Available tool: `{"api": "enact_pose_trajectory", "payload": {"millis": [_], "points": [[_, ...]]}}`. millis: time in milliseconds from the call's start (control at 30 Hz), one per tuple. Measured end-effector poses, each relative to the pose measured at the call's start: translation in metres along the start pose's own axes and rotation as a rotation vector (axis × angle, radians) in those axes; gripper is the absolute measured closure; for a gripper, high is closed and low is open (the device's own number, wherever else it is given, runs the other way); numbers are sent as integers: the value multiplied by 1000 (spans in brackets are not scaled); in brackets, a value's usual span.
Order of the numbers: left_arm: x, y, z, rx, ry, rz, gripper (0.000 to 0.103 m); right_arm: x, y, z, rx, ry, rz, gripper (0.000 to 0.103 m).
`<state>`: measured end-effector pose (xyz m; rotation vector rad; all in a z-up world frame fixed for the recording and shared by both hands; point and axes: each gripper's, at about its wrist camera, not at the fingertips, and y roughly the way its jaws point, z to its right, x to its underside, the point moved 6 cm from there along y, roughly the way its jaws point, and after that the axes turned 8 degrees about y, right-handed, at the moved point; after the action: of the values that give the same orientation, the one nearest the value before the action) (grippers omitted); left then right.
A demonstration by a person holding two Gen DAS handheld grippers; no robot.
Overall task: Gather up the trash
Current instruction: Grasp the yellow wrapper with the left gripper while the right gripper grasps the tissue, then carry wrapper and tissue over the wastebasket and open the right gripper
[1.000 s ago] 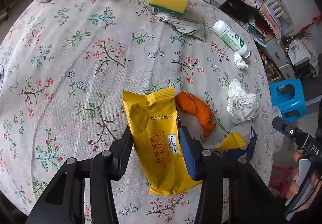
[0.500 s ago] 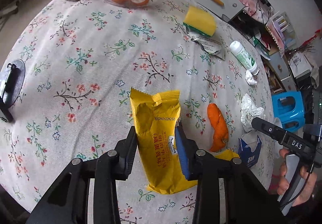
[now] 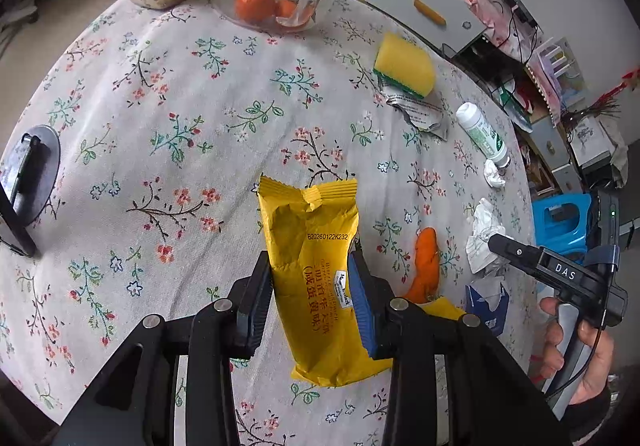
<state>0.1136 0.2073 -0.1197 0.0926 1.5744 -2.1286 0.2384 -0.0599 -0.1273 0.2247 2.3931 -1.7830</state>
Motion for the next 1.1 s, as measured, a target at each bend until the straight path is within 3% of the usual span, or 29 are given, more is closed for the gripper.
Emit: {"api": "enact_pose_trajectory", "payload": {"millis": [100,467,733,1100], "points": [[-2,-2,4,7,-2,9,64,-2,-2,1,-11,10,-1,43],[-11,-10,23,32,8,43,64,-17,-38,14,-51,55,87,45],[-17,-12,45,53,35,57,64,-30,-65,48,-73,144,144,45],[-23,-3,98,95,106,55,64,-32,-102,129,-47,264,194,45]]}}
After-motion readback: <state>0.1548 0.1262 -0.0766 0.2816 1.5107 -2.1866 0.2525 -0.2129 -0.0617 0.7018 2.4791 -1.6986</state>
